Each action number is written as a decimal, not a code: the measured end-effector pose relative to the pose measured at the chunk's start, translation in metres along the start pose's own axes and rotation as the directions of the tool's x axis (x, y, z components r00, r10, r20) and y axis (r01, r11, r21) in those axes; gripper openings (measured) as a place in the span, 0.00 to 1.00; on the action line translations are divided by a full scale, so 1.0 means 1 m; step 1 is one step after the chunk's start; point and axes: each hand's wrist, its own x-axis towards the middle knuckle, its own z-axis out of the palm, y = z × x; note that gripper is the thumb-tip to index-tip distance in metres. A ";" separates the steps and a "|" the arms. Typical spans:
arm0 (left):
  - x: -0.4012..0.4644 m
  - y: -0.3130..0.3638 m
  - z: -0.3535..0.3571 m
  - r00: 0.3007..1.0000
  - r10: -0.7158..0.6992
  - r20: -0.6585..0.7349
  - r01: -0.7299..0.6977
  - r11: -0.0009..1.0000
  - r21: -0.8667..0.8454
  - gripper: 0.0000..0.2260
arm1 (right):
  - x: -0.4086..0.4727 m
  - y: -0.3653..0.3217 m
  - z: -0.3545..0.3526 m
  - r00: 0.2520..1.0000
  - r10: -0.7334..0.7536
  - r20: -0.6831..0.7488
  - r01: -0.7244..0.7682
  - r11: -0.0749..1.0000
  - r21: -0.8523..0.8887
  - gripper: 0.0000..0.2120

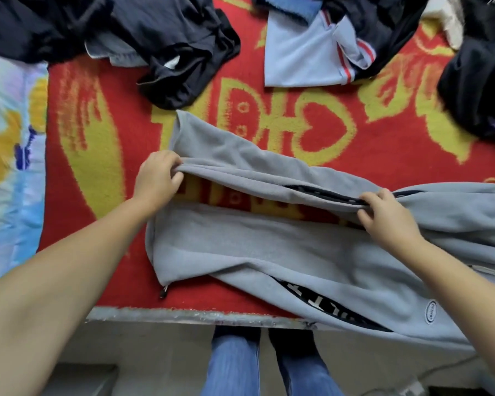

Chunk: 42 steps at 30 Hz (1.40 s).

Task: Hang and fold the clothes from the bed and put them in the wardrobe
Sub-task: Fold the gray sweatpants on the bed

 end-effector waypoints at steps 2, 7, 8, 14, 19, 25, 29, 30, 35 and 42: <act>-0.007 0.009 -0.032 0.998 -0.028 0.056 0.040 0.977 -0.209 0.07 | -0.005 0.000 -0.013 0.983 -0.043 0.181 0.046 0.999 -0.016 0.11; -0.022 0.022 -0.123 0.922 0.023 0.386 0.112 0.939 -0.324 0.07 | -0.021 0.006 -0.083 0.919 -0.097 0.383 0.036 0.986 0.165 0.08; -0.016 0.025 -0.135 0.926 0.023 0.377 0.106 0.942 -0.317 0.07 | -0.021 0.007 -0.100 0.928 -0.094 0.361 0.014 0.976 0.219 0.08; 0.083 0.027 -0.133 0.959 -0.039 0.281 0.076 0.989 -0.124 0.09 | 0.049 -0.005 -0.113 0.996 -0.003 0.093 -0.032 0.931 0.365 0.11; 0.108 0.014 -0.052 0.910 -0.393 0.135 0.343 0.894 0.289 0.23 | 0.093 -0.039 -0.047 0.999 0.040 0.012 -0.042 0.947 0.317 0.26; -0.008 0.044 0.034 0.945 0.250 0.211 -0.288 0.941 0.176 0.13 | 0.022 -0.057 0.051 0.967 -0.116 0.228 0.065 0.973 0.221 0.16; -0.085 0.032 0.055 0.878 0.350 0.327 -0.437 0.865 0.246 0.19 | -0.016 -0.024 0.082 0.950 -0.113 0.292 0.094 0.992 0.078 0.17; -0.101 0.027 0.057 0.861 0.374 0.345 -0.464 0.857 0.227 0.20 | -0.023 -0.021 0.083 0.959 -0.107 0.261 0.092 0.993 0.067 0.16; -0.158 0.017 0.062 0.641 0.375 0.670 -0.626 0.761 0.172 0.29 | -0.064 -0.037 0.096 0.858 -0.240 0.455 0.268 0.963 0.003 0.15; -0.148 -0.013 0.015 0.339 0.479 0.810 -0.858 0.511 0.057 0.22 | -0.059 -0.048 0.100 0.823 -0.247 0.511 0.229 0.968 0.100 0.13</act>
